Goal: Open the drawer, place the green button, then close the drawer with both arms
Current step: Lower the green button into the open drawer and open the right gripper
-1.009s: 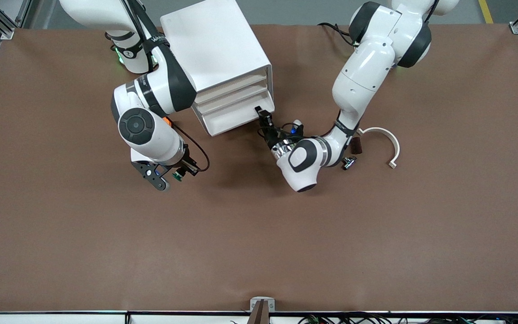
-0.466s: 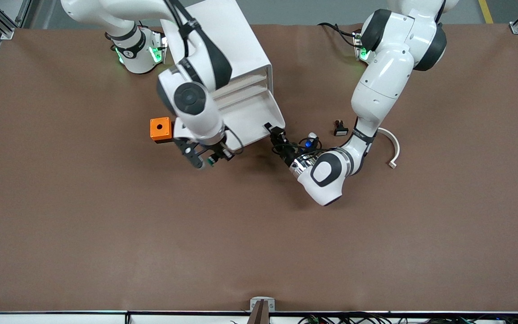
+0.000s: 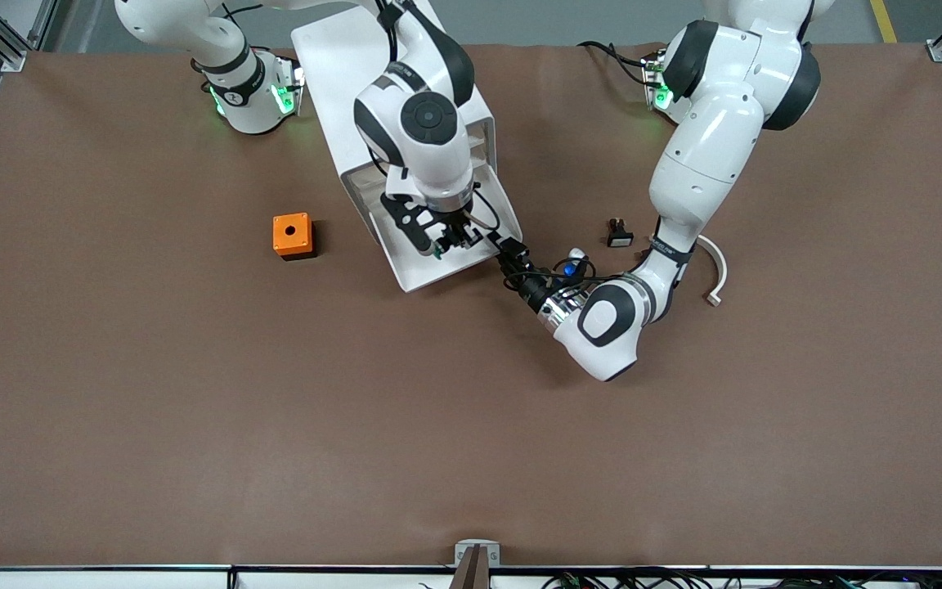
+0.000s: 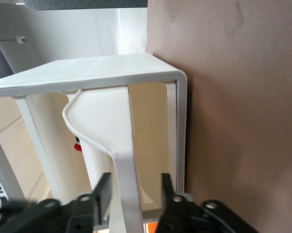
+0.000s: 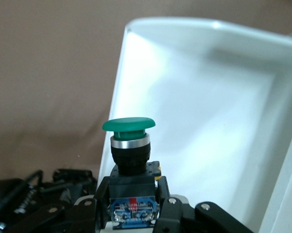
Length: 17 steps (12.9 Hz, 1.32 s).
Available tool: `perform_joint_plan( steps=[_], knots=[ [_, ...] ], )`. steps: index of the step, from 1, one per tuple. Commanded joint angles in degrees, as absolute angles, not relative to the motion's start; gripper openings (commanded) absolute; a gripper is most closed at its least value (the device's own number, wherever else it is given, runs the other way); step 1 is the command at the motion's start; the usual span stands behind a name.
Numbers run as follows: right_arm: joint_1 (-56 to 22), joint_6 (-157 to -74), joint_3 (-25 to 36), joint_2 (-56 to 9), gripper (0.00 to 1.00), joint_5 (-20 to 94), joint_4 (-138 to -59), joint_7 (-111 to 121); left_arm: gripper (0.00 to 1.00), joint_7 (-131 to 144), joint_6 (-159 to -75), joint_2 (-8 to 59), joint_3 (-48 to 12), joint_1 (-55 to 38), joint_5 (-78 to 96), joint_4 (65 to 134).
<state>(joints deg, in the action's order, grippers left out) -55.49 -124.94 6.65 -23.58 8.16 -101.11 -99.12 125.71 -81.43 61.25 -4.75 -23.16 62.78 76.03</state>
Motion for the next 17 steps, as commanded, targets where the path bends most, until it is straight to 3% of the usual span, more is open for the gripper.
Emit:
perform_joint_plan(
  steps=[1, 4, 5, 6, 7, 9, 11, 15, 17],
  knots=[
    [-58.6, -128.9, 7.5, -23.3, 0.0, 7.8, -105.0, -103.4, 0.99, 120.6, -81.7, 61.0, -4.5, -22.4, 64.2, 75.0],
    [-60.2, -131.7, 7.4, -25.6, 0.02, 7.8, -105.2, -108.1, 0.99, 110.5, -81.7, 59.9, -5.1, -20.5, 64.2, 74.5],
    [-60.5, -132.4, 7.3, -25.9, 0.1, 7.9, -104.9, -109.8, 0.99, 105.7, -81.5, 59.9, -5.2, -19.8, 64.0, 73.0],
    [-60.7, -132.4, 7.4, -26.3, 0.45, 7.9, -104.8, -110.2, 0.99, 99.9, -81.5, 59.1, -4.6, -19.7, 63.5, 72.3],
    [-61.2, -132.4, 7.5, -26.4, 0.99, 7.6, -104.7, -110.3, 0.99, 93.1, -81.5, 58.5, -3.5, -19.7, 63.2, 72.2],
    [-60.4, -131.7, 7.6, -26.3, 1.0, 4.9, -102.7, -109.1, 0.99, 80.0, -81.8, 57.3, -2.0, -20.4, 59.9, 72.0],
    [-57.0, -125.9, 7.6, -26.1, 1.0, 3.4, -99.2, -100.1, 0.99, 69.6, -84.1, 55.5, -1.6, -20.6, 53.8, 70.6],
    [-46.3, -110.9, 7.6, -25.2, 1.0, 4.0, -89.0, -74.9, 0.99, 60.8, -95.1, 52.1, -1.7, -22.7, 42.1, 70.8],
    [-40.0, -108.0, 7.6, -23.2, 1.0, 4.0, -88.1, -61.2, 0.99, 60.1, -101.4, 51.1, -2.2, -24.4, 34.9, 71.0]
  ],
)
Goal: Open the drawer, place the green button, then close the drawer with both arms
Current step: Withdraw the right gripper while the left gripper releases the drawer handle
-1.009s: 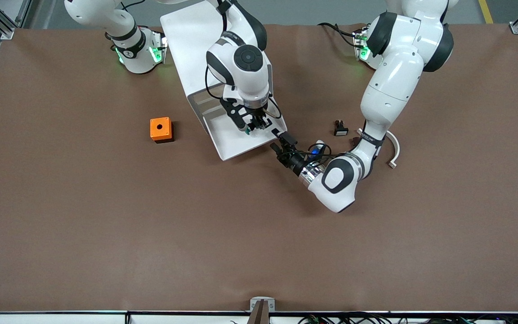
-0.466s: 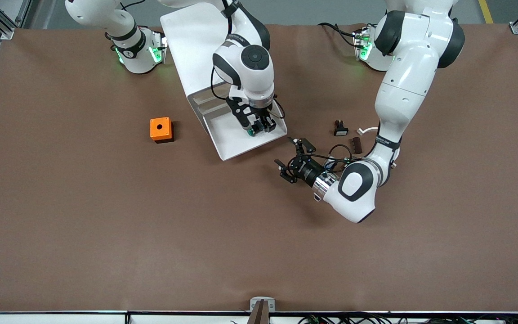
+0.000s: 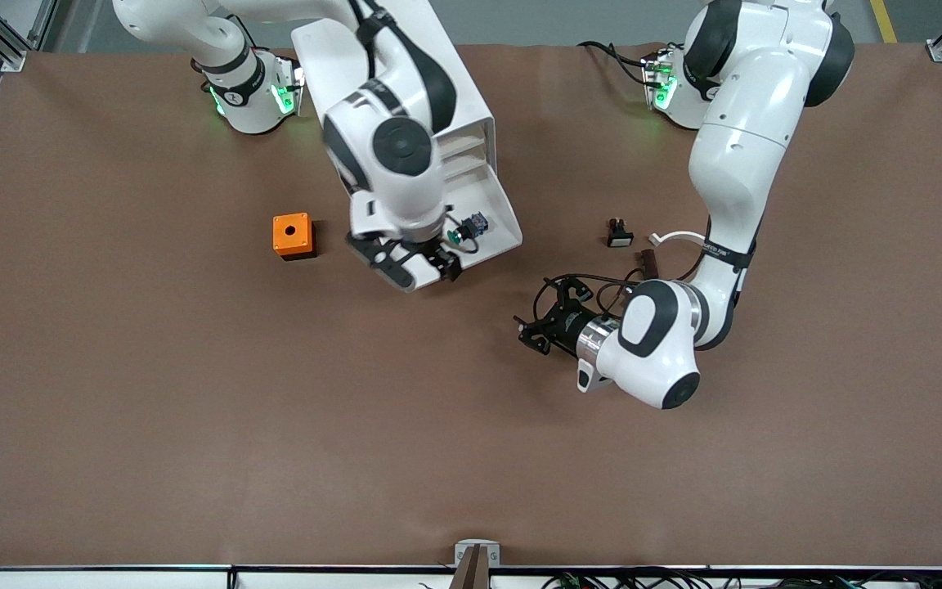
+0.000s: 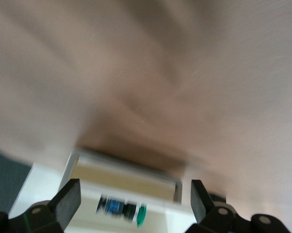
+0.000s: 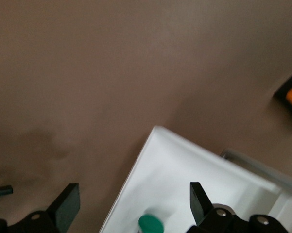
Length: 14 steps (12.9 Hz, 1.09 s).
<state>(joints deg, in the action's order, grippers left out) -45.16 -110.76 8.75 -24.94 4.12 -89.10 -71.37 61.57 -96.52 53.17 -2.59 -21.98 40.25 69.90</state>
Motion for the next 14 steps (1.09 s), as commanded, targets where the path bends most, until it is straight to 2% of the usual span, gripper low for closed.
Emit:
perform_joint_plan(
  steps=[1, 4, 8, 10, 14],
  knots=[
    [-37.0, -106.4, 7.6, -22.2, 1.0, 4.0, -88.1, -55.2, 0.99, 60.1, -104.8, 50.1, -2.2, -26.2, 31.0, 71.1],
    [-26.1, -102.7, 7.7, -19.8, 1.0, 3.7, -87.2, -35.5, 0.99, 60.3, -111.0, 48.8, -2.2, -29.7, 25.2, 72.8],
    [-13.6, -93.0, 7.6, -19.6, 1.0, 2.0, -80.6, -9.2, 0.99, 61.4, -117.2, 46.9, -2.1, -33.9, 17.7, 74.6],
    [-10.1, -91.5, 7.7, -19.6, 1.0, -1.1, -79.2, 3.0, 0.99, 62.0, -119.0, 46.0, -2.0, -35.8, 15.7, 76.3],
    [-5.7, -90.4, 7.8, -19.5, 1.0, -1.3, -77.3, 5.3, 0.99, 66.5, -120.1, 45.4, -2.1, -38.8, 9.9, 77.9]
  ],
)
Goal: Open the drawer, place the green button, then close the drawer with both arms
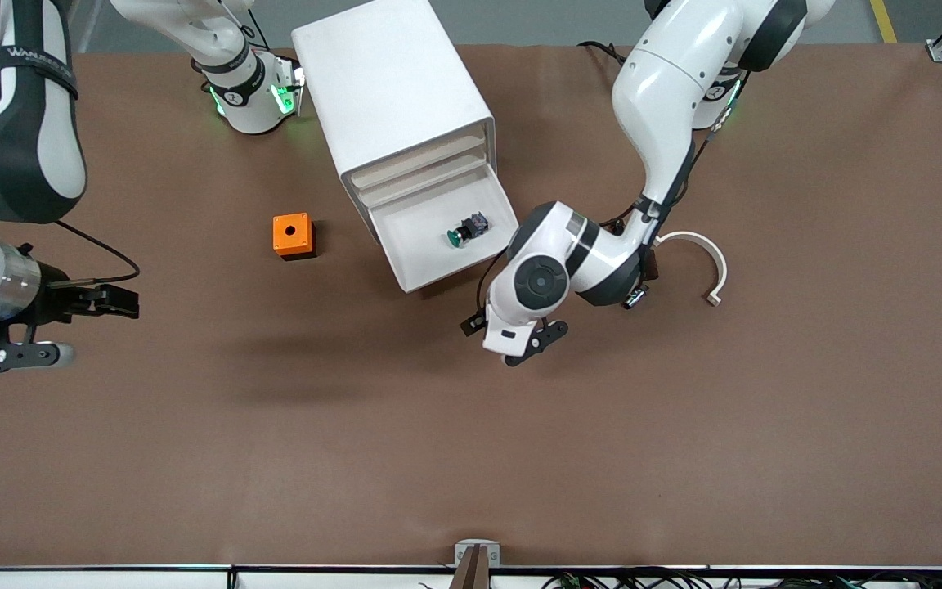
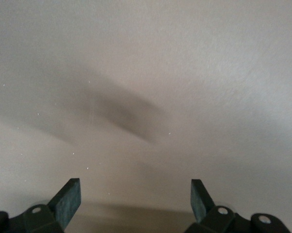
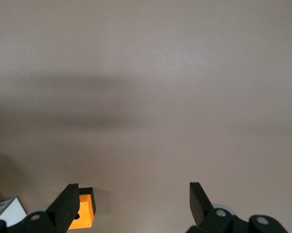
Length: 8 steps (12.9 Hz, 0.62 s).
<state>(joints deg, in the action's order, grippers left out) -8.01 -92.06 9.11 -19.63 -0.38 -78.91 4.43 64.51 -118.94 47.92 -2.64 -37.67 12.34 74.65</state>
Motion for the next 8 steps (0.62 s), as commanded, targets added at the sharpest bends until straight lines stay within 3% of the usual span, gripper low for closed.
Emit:
perform_joint_plan(
  steps=[1, 4, 8],
  knots=[
    [-5.3, -90.2, 7.8, -19.5, 1.0, -1.3, -75.9, 5.3, 0.99, 67.9, -120.1, 45.4, -2.0, -39.6, 9.8, 77.9],
    [-4.7, -85.6, 7.8, -18.5, 1.0, -1.8, -71.3, 5.1, 0.99, 69.7, -119.7, 45.4, -1.8, -41.5, 9.5, 77.9],
    [-4.3, -82.0, 7.9, -17.0, 1.0, -1.1, -70.8, 4.5, 0.99, 69.7, -118.7, 44.9, -2.0, -45.0, 7.7, 78.4]
  ],
)
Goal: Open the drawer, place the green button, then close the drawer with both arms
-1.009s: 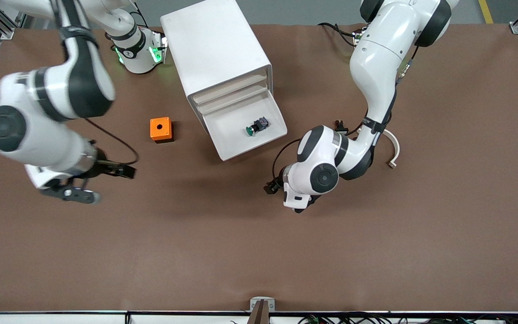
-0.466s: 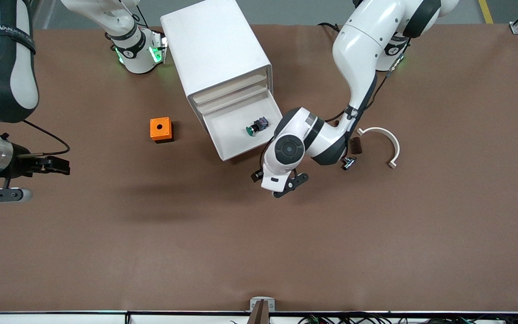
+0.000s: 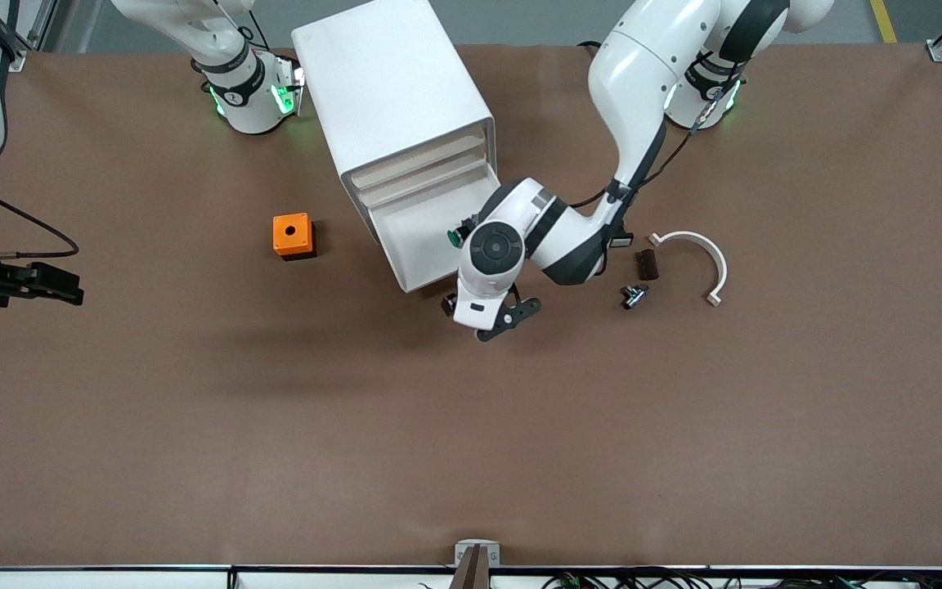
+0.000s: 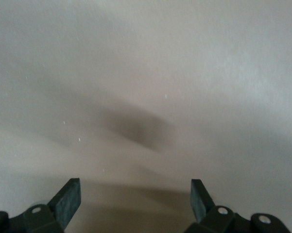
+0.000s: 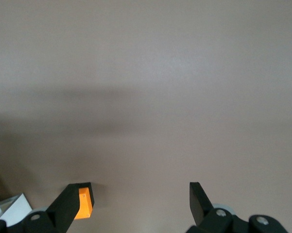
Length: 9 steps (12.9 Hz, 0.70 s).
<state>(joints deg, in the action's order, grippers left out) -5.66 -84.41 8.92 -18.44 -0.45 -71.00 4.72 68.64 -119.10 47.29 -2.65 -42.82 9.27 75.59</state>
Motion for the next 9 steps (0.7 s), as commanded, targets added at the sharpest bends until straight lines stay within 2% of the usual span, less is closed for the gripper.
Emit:
perform_joint_plan(
  steps=[1, 3, 7, 9],
  knots=[
    [-1.8, -81.7, 7.8, -15.4, 1.0, 1.3, -71.4, 4.5, 0.99, 69.7, -118.7, 44.7, -2.0, -45.9, 7.7, 79.0],
    [1.4, -82.2, 7.8, -10.5, 1.0, 7.2, -76.0, 5.3, 0.99, 69.7, -117.5, 43.5, -2.2, -48.4, 7.7, 80.9],
    [0.3, -83.8, 7.5, 1.0, 1.0, 4.1, -87.1, 5.4, 0.99, 69.7, -116.5, 43.5, -4.9, -50.5, 8.5, 81.4],
    [-2.4, -84.9, 7.5, 2.6, 1.0, -0.4, -88.4, 5.2, 0.99, 69.9, -116.4, 43.5, -6.1, -50.4, 10.5, 81.4]
  ],
)
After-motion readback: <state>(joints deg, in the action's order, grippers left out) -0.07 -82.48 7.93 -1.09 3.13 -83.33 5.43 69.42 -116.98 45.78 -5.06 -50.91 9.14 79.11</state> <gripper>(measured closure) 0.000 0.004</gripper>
